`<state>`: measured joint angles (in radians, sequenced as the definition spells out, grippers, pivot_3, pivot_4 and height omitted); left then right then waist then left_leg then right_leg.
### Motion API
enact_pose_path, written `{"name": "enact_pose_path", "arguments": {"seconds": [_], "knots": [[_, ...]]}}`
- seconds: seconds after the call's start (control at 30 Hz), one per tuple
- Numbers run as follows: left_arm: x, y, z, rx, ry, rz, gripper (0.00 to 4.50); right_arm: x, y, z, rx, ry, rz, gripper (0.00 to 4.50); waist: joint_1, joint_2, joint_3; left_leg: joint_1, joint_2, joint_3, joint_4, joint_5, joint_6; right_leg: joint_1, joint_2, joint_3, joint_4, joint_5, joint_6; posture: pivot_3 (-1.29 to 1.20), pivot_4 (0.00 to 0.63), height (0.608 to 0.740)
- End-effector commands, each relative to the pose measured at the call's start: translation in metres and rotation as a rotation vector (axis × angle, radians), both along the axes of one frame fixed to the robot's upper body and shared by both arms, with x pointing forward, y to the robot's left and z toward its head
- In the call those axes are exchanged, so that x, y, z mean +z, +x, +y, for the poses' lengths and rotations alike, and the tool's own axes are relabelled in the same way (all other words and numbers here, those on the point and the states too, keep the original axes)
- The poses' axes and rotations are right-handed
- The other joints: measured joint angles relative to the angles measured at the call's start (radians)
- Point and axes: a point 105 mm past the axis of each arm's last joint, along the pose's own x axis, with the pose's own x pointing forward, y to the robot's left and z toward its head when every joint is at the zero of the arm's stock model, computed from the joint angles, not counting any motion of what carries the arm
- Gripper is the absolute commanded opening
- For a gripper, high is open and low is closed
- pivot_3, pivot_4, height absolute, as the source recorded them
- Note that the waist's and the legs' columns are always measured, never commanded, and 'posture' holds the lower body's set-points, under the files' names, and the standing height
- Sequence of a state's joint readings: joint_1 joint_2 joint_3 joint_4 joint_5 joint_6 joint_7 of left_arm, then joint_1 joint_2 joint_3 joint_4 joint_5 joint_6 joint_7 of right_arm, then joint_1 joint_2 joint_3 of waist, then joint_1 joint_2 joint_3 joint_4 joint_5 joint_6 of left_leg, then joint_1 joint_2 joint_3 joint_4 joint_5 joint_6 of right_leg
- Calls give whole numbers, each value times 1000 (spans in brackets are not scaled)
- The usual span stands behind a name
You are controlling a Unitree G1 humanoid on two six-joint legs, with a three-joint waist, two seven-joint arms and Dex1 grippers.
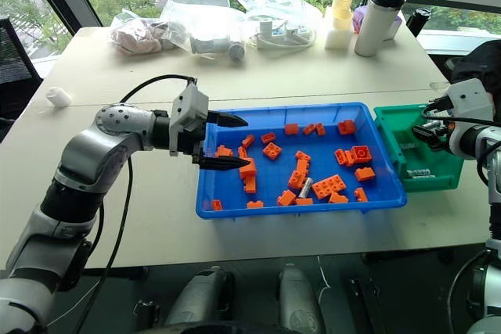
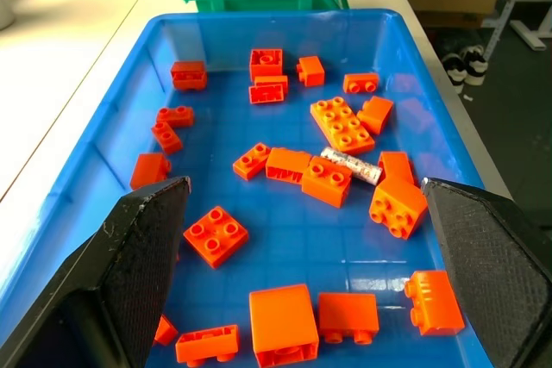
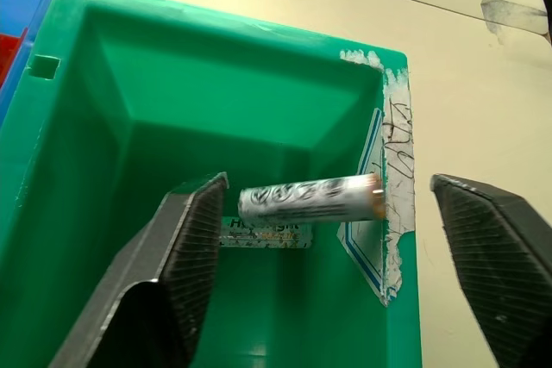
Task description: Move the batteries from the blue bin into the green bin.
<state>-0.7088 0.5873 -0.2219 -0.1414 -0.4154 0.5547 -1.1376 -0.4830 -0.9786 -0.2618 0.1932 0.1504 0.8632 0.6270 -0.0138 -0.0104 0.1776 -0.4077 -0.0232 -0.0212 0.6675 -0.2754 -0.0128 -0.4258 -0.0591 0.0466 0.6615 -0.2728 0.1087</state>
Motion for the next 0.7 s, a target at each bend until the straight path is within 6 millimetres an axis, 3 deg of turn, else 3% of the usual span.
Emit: {"name": "enact_pose_path", "arguments": {"seconds": [0.03,0.1,0.17,0.3,0.37,0.5,0.7], "knots": [[8,-4,5,8,0,-46,4500,28,4,-3,1,-53,-80,4460,0,0,0,0,0,0,0,0,0,0,0,0,0,0,0,0,150,740],[9,-5,9,16,6,-48,4500,42,5,8,74,-73,-107,4460,-1,0,0,0,0,0,0,0,0,0,0,0,0,0,0,0,150,740],[10,-7,12,17,12,-49,4500,50,4,36,234,-77,-109,4460,-2,1,0,0,0,0,0,0,0,0,0,0,0,0,0,0,150,740],[10,-14,17,4,42,-51,4500,37,-22,120,707,-53,25,4460,-4,1,0,0,1,0,0,0,0,0,1,0,0,0,0,0,150,740],[10,-15,18,2,52,-53,4500,28,-34,142,834,-38,92,4460,-2,1,0,0,1,-1,0,0,0,0,1,0,0,0,0,0,150,740],[10,-16,19,4,55,-57,4500,4,-47,167,984,-23,209,4460,5,0,0,0,0,-1,1,0,0,1,0,0,-1,0,0,0,150,740],[10,-19,16,8,51,-59,4500,-31,-55,180,1103,-45,355,4460,1,0,1,0,0,-1,1,0,0,1,0,-1,-1,0,0,0,150,740]]}}
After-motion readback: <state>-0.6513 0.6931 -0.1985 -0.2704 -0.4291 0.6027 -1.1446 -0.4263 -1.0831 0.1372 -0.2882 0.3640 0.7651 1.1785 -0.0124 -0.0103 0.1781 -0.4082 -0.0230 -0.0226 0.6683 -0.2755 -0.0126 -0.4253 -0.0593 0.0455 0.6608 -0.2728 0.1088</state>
